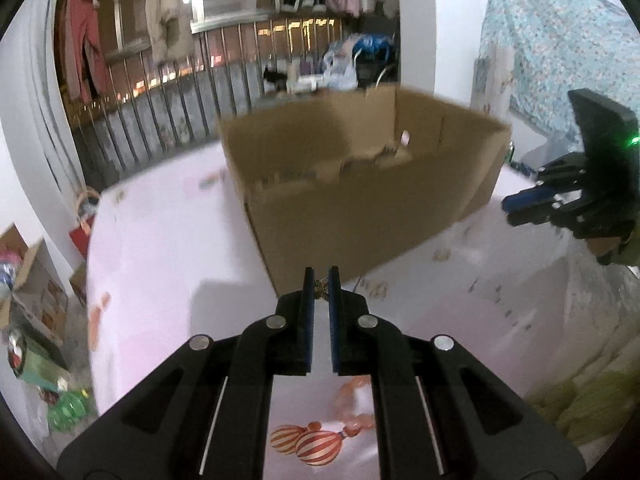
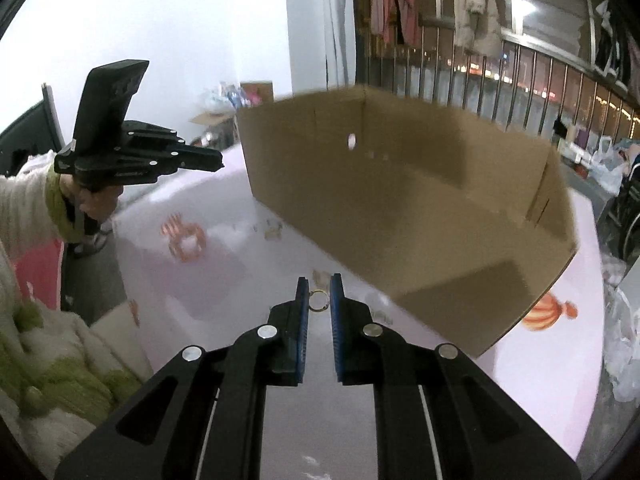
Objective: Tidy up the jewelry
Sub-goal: 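Carry the gold ring in the right gripper over the box, then open the right gripper to drop the gold ring into the box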
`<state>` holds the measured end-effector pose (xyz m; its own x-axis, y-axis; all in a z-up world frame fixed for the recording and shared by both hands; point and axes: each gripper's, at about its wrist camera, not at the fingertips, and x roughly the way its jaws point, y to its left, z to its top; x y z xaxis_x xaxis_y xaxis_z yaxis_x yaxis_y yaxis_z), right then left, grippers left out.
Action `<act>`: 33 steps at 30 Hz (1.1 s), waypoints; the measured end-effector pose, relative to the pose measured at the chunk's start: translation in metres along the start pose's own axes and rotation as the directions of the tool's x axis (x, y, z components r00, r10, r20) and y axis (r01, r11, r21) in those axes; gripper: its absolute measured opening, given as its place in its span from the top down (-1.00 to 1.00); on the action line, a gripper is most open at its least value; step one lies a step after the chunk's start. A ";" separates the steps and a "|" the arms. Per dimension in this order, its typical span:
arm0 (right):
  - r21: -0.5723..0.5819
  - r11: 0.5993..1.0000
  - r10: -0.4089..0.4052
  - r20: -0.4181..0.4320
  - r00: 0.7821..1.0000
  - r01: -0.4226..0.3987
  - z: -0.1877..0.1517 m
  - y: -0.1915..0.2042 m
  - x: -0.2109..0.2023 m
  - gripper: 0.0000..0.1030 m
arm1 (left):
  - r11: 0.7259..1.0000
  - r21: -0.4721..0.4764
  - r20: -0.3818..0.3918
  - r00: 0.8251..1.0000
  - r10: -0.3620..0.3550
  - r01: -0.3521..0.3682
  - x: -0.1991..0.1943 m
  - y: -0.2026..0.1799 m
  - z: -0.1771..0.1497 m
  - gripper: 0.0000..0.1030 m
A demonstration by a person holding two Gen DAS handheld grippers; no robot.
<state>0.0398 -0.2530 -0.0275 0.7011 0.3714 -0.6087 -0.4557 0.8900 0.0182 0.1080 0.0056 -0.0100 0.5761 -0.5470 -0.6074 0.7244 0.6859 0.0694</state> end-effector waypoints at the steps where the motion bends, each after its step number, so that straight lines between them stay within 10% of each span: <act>1: -0.003 1.000 0.001 0.017 1.000 -0.001 0.004 0.001 -0.005 0.79 | 1.000 0.003 0.021 1.000 -0.005 0.005 -0.007 -0.001 0.006 0.89; 10: -0.026 1.000 0.021 0.171 0.985 -0.017 0.066 -0.016 -0.035 0.79 | 0.998 0.061 0.166 0.985 -0.040 0.030 -0.021 -0.019 0.083 0.89; 21: 0.085 0.996 -0.028 0.018 0.999 0.027 0.088 -0.082 0.032 0.79 | 0.994 -0.083 -0.033 0.997 -0.069 0.066 0.099 0.000 0.126 0.94; 33: 0.155 0.986 -0.057 -0.004 0.998 0.057 0.081 -0.110 0.037 0.57 | 0.999 -0.043 -0.075 0.997 -0.027 0.024 0.115 0.000 0.120 0.70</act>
<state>0.1597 -0.3160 0.0122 0.7237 0.3188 -0.6120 -0.3244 0.9400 0.1061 0.2196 -0.1148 0.0156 0.5263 -0.5274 -0.6670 0.7210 0.6926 0.0213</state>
